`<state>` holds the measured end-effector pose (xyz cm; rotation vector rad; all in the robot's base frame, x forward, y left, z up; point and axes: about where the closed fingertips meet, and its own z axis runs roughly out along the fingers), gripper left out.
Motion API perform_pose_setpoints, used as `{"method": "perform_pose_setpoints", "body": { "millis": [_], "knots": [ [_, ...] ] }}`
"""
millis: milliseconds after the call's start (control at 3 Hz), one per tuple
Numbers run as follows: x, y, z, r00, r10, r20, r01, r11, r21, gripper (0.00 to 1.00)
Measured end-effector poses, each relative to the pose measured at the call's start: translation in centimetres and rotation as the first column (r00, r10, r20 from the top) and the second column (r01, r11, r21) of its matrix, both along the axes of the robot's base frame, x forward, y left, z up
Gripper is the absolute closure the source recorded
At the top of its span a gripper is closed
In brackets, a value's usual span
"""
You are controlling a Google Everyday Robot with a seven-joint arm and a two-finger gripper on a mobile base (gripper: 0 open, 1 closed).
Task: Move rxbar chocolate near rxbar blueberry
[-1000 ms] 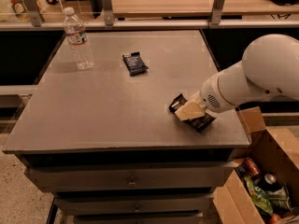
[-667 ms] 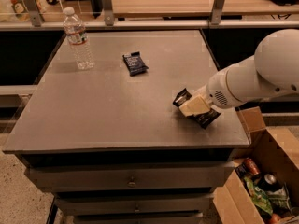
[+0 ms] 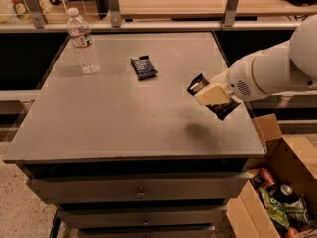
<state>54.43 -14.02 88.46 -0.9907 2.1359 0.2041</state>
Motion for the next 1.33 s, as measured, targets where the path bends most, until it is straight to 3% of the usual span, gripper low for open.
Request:
{"method": "perform_pose_setpoints", "body": {
  "millis": [667, 1333],
  "knots": [
    [2.9, 0.2, 3.3, 0.9975, 0.007, 0.07, -0.006, 1.0, -0.002, 1.0],
    [7.8, 1.8, 5.7, 0.9929, 0.034, 0.114, -0.032, 0.999, -0.025, 1.0]
  ]
}}
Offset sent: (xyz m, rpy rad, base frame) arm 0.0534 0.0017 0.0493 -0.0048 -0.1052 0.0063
